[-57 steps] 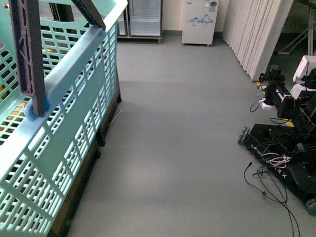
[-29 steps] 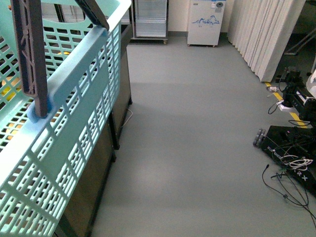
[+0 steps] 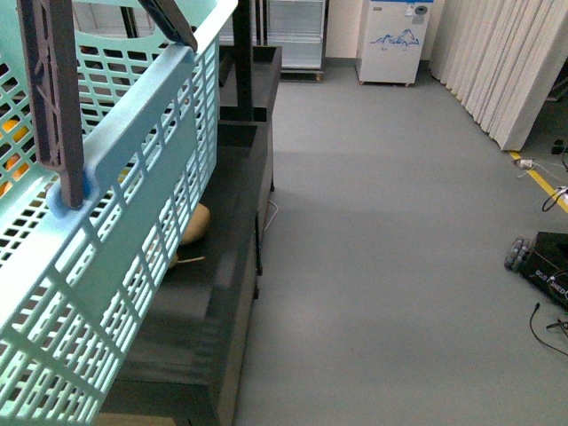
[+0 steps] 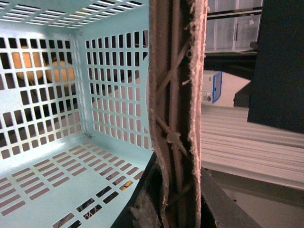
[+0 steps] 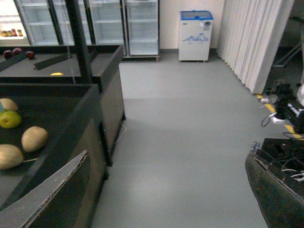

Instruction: Pick lemon and mango into basket

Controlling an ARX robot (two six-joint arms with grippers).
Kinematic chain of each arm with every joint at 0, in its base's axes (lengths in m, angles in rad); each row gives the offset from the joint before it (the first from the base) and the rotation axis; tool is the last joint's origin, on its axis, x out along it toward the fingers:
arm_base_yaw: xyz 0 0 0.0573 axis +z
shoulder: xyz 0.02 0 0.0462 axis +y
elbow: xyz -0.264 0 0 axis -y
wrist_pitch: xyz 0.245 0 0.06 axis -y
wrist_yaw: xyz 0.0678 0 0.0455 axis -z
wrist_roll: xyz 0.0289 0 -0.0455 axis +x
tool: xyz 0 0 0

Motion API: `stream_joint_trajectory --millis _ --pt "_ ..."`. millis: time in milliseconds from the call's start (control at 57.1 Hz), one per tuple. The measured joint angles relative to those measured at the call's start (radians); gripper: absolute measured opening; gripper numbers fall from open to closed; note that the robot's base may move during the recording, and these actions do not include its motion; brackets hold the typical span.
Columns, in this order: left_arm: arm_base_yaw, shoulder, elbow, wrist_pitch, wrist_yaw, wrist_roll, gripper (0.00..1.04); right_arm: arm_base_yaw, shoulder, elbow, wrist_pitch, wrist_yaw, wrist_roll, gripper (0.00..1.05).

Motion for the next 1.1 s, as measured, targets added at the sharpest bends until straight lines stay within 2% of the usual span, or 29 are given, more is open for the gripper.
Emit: stream_joint_trajectory --millis 1103 --pt "0.0 0.0 0.0 0.0 -0.002 0.001 0.08 0.0 0.0 0.0 0.0 0.001 0.0 0.96"
